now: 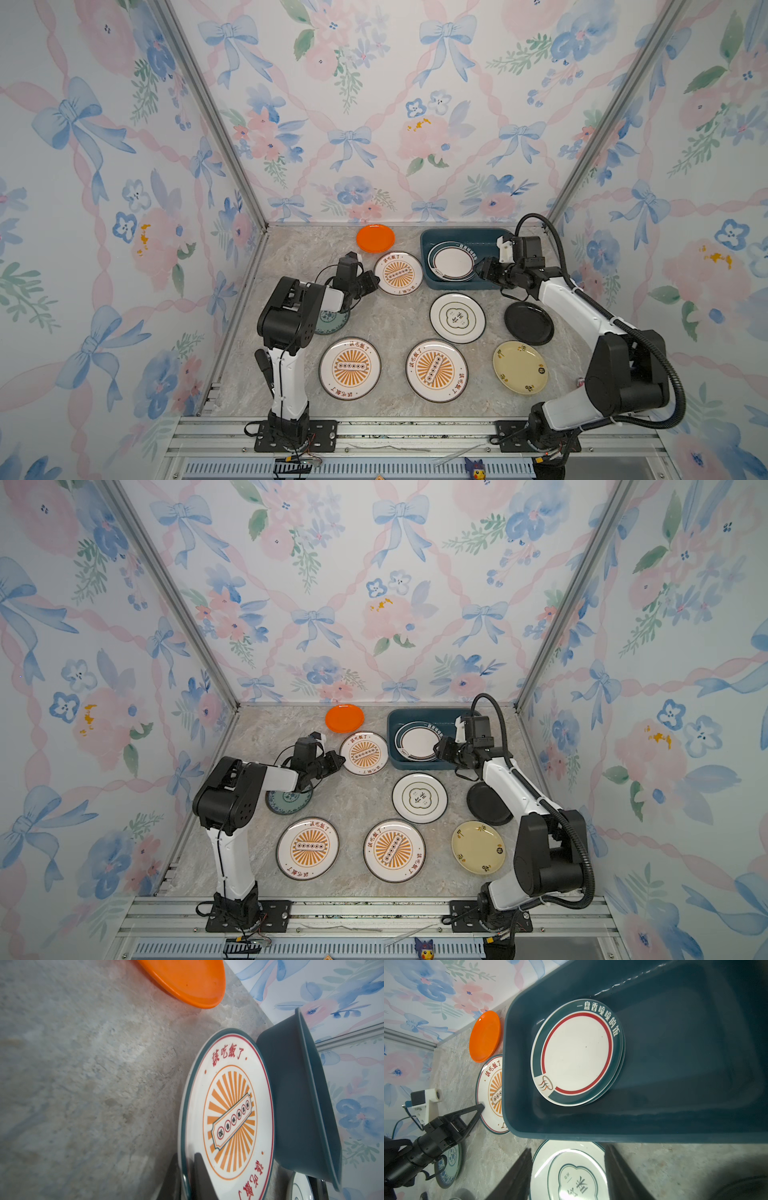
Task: Place the plates into the plastic bin on the countertop
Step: Pick up the plate from the top-center of the table.
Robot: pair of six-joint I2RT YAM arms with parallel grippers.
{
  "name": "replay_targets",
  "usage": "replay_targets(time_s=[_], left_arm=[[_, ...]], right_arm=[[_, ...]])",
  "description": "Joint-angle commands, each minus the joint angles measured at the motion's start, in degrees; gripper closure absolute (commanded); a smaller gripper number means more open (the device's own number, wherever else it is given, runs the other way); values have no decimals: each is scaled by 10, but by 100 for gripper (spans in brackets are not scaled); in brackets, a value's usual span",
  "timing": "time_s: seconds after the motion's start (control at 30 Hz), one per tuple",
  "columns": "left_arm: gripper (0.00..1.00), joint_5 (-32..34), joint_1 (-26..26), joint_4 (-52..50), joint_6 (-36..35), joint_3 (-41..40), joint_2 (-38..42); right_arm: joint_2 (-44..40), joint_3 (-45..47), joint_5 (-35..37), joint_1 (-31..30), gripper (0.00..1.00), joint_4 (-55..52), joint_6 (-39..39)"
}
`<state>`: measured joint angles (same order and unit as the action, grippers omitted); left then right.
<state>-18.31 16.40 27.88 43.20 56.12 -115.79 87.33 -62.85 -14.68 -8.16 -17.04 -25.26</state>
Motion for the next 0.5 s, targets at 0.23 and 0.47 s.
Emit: replay_targets(time_s=[0.23, 0.47], left_arm=[[100, -3, -22, -57, -30, -93, 53], [100, -31, -38, -57, -38, -136, 128]], right_arm=[[-37, 23, 13, -35, 45, -19, 3], [-56, 60, -68, -58, 37, 34, -11]])
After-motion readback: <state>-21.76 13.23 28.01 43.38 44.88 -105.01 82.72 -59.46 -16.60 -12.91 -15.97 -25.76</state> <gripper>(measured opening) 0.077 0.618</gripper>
